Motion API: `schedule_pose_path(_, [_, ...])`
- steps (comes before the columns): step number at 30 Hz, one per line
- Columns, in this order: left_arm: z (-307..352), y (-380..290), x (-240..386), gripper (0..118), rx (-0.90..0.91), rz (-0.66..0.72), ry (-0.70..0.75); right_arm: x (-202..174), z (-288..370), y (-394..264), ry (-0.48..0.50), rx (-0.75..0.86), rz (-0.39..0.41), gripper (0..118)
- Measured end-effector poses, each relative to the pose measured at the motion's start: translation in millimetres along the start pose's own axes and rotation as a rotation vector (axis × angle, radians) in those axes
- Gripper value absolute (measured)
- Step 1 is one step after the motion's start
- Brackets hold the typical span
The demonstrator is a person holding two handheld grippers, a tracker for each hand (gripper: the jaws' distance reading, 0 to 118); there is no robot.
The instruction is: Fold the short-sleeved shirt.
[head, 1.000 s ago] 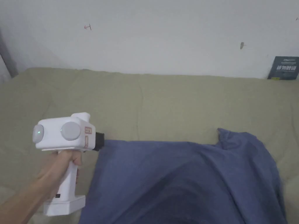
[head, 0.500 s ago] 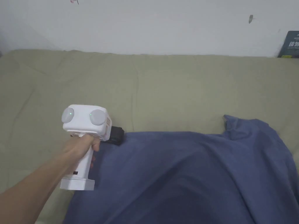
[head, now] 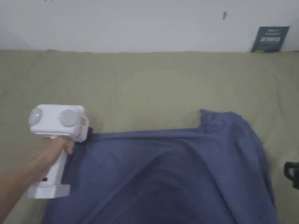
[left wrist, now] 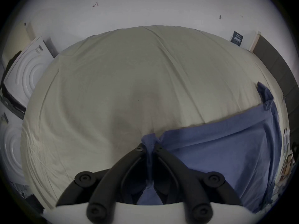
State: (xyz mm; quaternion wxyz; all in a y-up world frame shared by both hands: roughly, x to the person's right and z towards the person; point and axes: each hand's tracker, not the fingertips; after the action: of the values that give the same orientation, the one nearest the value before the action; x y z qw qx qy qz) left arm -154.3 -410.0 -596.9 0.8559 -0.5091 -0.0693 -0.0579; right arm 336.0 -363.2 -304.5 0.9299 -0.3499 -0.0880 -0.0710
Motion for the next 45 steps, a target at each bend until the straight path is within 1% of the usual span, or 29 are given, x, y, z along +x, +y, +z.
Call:
schedule_pose_path(2, [-1, 2, 0, 6, -0.001, -0.014, 0.01, 0, -11, 13, -0.007, -0.017, 0.003, 0])
schedule_pose_path(5, [-7, 3, 3, 6, -0.004, -0.018, 0.015, 10, -37, 35, -0.022, -0.044, -0.031, 0])
schedule_pose_path(7, [-9, 3, 4, 6, -0.005, -0.018, 0.02, 12, -58, 54, -0.012, -0.079, -0.025, 0])
schedule_pose_path(9, [-9, 5, 2, 6, -0.007, -0.007, 0.014, 14, -80, 74, -0.023, -0.112, -0.017, 0])
schedule_pose_path(11, [-10, 6, 1, 6, -0.01, -0.007, 0.009, 17, -100, 90, -0.005, -0.155, -0.014, 1])
schedule_pose_path(12, [-10, 7, 0, 6, -0.013, -0.008, 0.005, 18, -111, 97, -0.029, -0.194, -0.014, 8])
schedule_pose_path(14, [-12, 8, -2, 6, -0.015, -0.009, -0.001, 21, -131, 106, -0.046, -0.24, -0.043, 91])
schedule_pose_path(15, [-13, 9, -3, 6, -0.015, -0.004, -0.005, 23, -143, 109, -0.027, -0.285, -0.057, 117])
schedule_pose_path(16, [-14, 9, -4, 6, -0.017, 0.003, -0.01, 23, -151, 111, -0.019, -0.321, -0.066, 118])
schedule_pose_path(17, [-15, 9, -5, 6, -0.016, 0.009, -0.014, 22, -156, 114, -0.026, -0.316, -0.068, 118])
schedule_pose_path(18, [-15, 9, -5, 6, -0.015, 0.009, -0.017, 20, -162, 115, -0.016, -0.345, -0.063, 118])
schedule_pose_path(19, [-15, 9, -5, 6, -0.016, 0.006, -0.019, 18, -168, 115, -0.002, -0.371, -0.049, 118])
schedule_pose_path(20, [-15, 9, -6, 6, -0.016, 0.002, -0.02, 14, -174, 114, -0.01, -0.387, -0.032, 118])
schedule_pose_path(22, [-16, 9, -6, 6, -0.017, 0.001, -0.02, 8, -186, 114, -0.038, -0.419, 0.026, 118])
schedule_pose_path(24, [-17, 10, -6, 6, -0.017, -0.003, -0.021, -2, -195, 115, -0.054, -0.435, 0.079, 115])
schedule_pose_path(26, [-17, 9, -5, 6, -0.018, 0.0, -0.021, -13, -202, 109, -0.037, -0.474, 0.124, 105])
schedule_pose_path(28, [-18, 9, -6, 6, -0.018, 0.003, -0.021, -26, -208, 104, -0.018, -0.496, 0.193, 93])
schedule_pose_path(29, [-19, 8, -5, 6, -0.018, 0.003, -0.021, -33, -209, 103, -0.036, -0.493, 0.218, 86])
schedule_pose_path(31, [-18, 8, -6, 6, -0.017, 0.009, -0.022, -32, -204, 106, -0.022, -0.486, 0.179, 77])
schedule_pose_path(32, [-19, 9, -6, 6, -0.018, 0.009, -0.023, -32, -199, 110, 0.001, -0.479, 0.155, 77])
schedule_pose_path(33, [-18, 8, -7, 6, -0.019, 0.009, -0.025, -34, -191, 114, 0.009, -0.462, 0.149, 56])
schedule_pose_path(34, [-18, 9, -7, 6, -0.02, 0.013, -0.027, -27, -185, 115, -0.022, -0.437, 0.182, 5])
schedule_pose_path(35, [-18, 9, -8, 6, -0.021, 0.021, -0.028, -32, -176, 118, 0.012, -0.43, 0.156, 5])
schedule_pose_path(36, [-16, 9, -8, 6, -0.015, 0.028, -0.027, -34, -170, 121, 0.029, -0.438, 0.151, 5])
schedule_pose_path(39, [-2, 3, -6, 6, 0.019, 0.034, -0.003, -37, -145, 125, 0.024, -0.396, 0.176, 5])
schedule_pose_path(41, [12, -1, -6, 6, 0.034, 0.041, 0.003, -41, -123, 133, 0.051, -0.376, 0.172, 5])
schedule_pose_path(42, [21, -2, -7, 6, 0.039, 0.047, 0.002, -37, -112, 135, 0.058, -0.367, 0.173, 5])
schedule_pose_path(45, [56, -3, -12, 6, 0.078, 0.069, 0.008, -43, -68, 150, 0.064, -0.302, 0.196, 5])
